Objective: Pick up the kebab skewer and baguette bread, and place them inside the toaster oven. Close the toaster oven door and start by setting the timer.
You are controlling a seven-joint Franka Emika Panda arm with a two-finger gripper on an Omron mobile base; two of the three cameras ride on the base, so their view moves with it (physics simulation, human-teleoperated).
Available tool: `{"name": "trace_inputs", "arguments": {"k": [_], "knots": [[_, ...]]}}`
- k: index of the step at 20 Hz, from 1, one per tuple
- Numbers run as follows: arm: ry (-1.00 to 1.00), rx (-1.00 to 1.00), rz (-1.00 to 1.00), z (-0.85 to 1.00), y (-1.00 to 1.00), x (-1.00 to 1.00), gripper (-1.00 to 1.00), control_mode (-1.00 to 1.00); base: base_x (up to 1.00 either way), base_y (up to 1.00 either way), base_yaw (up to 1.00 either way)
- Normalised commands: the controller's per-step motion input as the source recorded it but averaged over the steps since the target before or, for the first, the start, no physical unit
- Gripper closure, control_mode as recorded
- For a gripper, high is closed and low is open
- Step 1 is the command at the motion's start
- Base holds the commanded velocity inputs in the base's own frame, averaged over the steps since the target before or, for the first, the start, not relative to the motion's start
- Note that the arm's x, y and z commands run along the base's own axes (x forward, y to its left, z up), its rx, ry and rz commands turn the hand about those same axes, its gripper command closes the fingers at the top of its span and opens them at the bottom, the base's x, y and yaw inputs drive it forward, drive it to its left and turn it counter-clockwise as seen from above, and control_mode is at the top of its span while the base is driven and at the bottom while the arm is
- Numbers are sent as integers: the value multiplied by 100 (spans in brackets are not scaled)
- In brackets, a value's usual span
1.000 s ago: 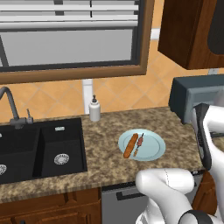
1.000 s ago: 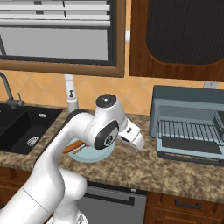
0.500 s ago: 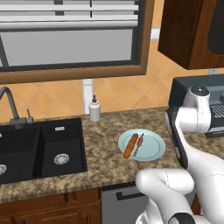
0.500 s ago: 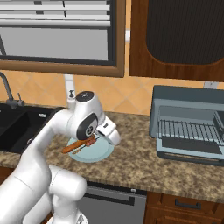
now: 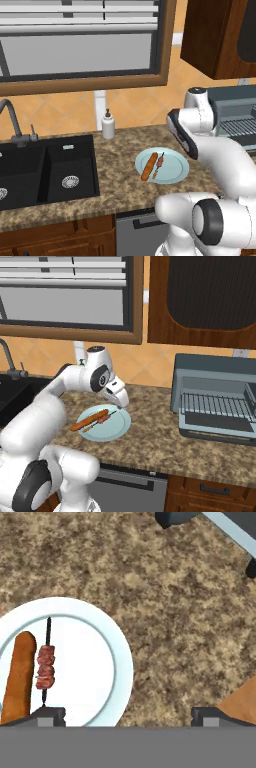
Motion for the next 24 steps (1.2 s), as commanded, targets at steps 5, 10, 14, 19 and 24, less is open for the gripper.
{"name": "trace_inputs", "arguments": {"k": [5, 10, 14, 19, 24], "knots": [[22, 15, 0, -24, 15, 42, -100, -100, 0, 0, 0], [10, 5, 0, -64, 36, 34, -100, -100, 0, 0, 0], [12, 0, 0, -32, 40, 54, -100, -100, 0, 0, 0], [12, 1, 0, -46, 32, 53, -100, -100, 0, 0, 0], [-5, 0, 0, -45, 10, 12, -100, -100, 0, 0, 0]]}}
